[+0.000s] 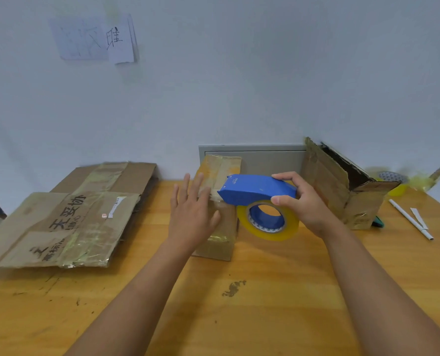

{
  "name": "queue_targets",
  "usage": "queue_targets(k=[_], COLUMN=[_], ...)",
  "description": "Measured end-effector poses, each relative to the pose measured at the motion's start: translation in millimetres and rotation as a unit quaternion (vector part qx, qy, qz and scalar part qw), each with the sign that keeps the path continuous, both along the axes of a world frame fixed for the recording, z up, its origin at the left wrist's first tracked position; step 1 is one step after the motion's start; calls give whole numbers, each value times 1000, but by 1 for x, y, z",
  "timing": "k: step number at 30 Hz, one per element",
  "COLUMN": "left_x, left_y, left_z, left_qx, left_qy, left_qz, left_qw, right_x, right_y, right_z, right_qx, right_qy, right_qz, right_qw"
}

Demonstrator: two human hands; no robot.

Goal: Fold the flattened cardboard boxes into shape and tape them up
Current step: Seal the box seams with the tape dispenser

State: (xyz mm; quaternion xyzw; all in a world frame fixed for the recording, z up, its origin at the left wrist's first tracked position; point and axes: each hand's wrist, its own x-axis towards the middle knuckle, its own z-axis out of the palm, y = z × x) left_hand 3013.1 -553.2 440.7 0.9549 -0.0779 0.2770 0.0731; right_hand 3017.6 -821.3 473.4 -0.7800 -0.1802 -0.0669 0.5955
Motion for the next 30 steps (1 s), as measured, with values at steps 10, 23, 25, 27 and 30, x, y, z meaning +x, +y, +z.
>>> queue_targets(k=[10, 23, 25, 27, 30], left_x=[8, 9, 10, 10, 11], left_y=[-2, -3, -3, -4, -5], left_z=[-5, -10, -9, -9, -7], left_qx=[18, 0, -1, 0, -4], left_qy=[-58, -65, -63, -70, -75], left_qz=[-33, -15, -13, -12, -13], left_qw=[998, 998, 998, 997, 997], right_x=[0, -4, -6, -8, -8], right_y=[-2, -47, -54, -58, -54], right_z=[0, 3, 5, 6, 8], right_qx=[-16, -71, -77, -87, -116], right_qy=[2, 2, 2, 6, 11], right_qz=[10, 8, 3, 2, 7], right_qw=[1000, 997, 997, 996, 993])
